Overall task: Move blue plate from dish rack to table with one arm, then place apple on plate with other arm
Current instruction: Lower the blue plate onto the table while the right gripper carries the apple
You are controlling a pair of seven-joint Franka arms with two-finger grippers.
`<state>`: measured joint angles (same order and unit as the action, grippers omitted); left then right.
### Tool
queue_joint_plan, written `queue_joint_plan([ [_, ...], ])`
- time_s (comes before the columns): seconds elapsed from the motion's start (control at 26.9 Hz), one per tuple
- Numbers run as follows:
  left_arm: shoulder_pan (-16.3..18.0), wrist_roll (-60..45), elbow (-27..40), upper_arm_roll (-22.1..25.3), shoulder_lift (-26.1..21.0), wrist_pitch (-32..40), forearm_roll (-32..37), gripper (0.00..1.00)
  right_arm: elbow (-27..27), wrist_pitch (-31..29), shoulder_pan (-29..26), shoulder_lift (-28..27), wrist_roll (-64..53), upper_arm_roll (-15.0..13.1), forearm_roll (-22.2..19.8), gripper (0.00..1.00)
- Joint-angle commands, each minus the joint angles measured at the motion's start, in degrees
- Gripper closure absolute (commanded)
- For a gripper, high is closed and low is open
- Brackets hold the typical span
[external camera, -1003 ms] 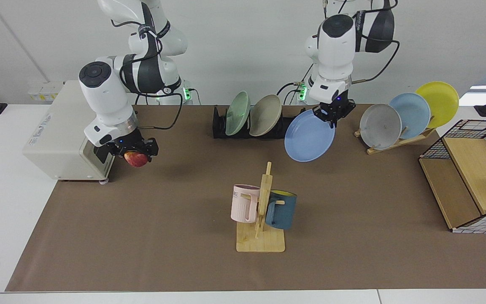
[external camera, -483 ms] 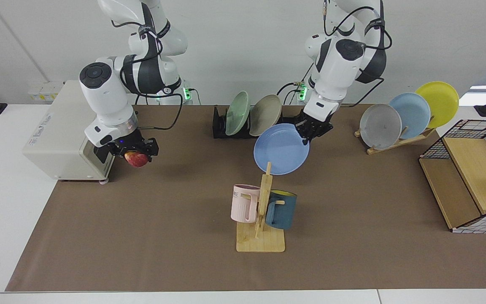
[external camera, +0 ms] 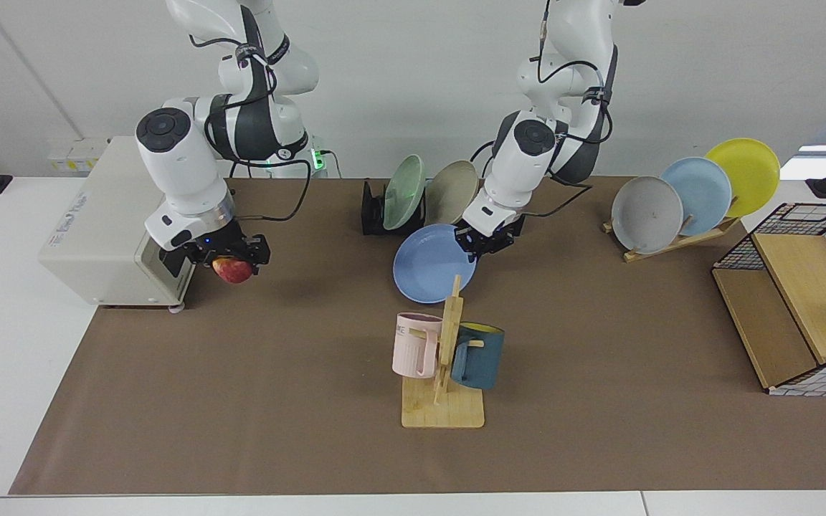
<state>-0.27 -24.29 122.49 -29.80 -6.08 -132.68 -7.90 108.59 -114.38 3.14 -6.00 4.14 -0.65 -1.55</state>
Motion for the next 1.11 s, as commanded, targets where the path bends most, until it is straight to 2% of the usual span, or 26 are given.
queue_joint_plan([
  [0.0, -1.2, 0.2, 2.9, 0.5, 0.7, -3.1, -0.8, 1.0, 1.6, -0.7, -0.2, 1.1, 1.7, 0.5, -0.7, 0.86],
  [0.45, -1.2, 0.7, 3.3, 0.7, -0.3, -5.7, -0.1, 1.0, 1.7, -0.8, 2.0, 0.9, 3.2, 0.6, -0.6, 0.86],
  [0.48, -1.2, 0.7, 3.2, 0.7, -0.3, -5.7, -0.1, 0.8, 1.7, -0.8, 2.2, 0.9, 3.9, 0.6, -0.6, 0.86],
  [0.52, -1.1, 0.7, 3.1, 0.7, -0.3, -5.7, -0.1, 0.53, 1.8, -0.9, 2.5, 0.9, 4.7, 0.6, -0.6, 0.86],
  [0.56, -1.0, 0.6, 3.1, 0.7, -0.3, -5.7, -0.1, 0.47, 2.0, -1.3, 2.9, 0.9, 5.5, 0.6, -0.6, 0.86],
  [0.67, -1.0, 0.6, 2.8, 0.7, -0.7, -5.7, -0.1, 0.37, 2.5, -3.4, 4.6, 0.9, 7.7, 0.6, -0.6, 0.86],
  [0.85, -0.9, 0.5, 2.7, 0.7, -0.8, -5.6, 0.0, 0.25, 2.5, -4.4, 7.1, 0.5, 11.4, 0.6, -0.6, 0.86],
  [1.08, -0.5, -0.4, 2.2, 1.1, -0.7, -3.6, 3.7, 0.18, 2.5, -6.2, 10.0, -0.8, 15.5, 0.6, -0.6, 0.86],
])
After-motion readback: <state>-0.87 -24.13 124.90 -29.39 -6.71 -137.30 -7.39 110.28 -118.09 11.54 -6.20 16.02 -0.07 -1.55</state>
